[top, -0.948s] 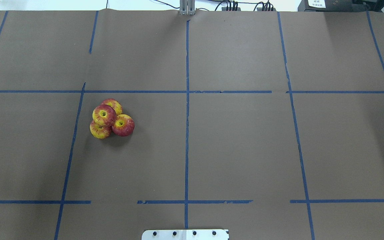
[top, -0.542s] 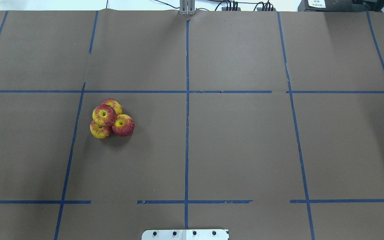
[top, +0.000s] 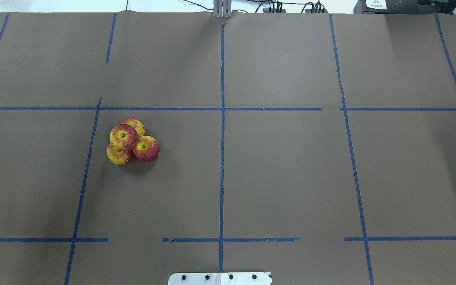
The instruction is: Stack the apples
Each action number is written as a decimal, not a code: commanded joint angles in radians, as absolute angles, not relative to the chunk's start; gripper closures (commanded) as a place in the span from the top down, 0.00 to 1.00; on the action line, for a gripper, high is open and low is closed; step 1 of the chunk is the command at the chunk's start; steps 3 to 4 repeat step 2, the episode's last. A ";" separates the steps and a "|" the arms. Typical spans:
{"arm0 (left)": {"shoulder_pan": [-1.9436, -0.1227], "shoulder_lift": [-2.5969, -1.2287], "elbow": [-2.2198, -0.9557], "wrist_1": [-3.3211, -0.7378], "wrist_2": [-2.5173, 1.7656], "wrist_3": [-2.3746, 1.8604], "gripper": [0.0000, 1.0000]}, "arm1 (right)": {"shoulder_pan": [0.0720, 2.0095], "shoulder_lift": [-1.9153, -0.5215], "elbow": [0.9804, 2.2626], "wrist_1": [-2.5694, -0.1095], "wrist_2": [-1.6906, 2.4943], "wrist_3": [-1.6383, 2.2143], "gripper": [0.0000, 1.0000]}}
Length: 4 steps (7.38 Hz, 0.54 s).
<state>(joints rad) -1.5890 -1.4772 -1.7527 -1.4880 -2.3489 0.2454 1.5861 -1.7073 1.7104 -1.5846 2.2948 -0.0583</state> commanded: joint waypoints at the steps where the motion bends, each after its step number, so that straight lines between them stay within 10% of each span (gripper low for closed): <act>1: -1.588 -1.477 -1.753 -1.488 -2.350 0.245 1.00 | 1.586 -1.707 1.710 -1.585 2.295 -0.058 1.00; 4: -1.589 -1.477 -1.753 -1.488 -2.350 0.245 1.00 | 1.586 -1.707 1.710 -1.585 2.295 -0.058 1.00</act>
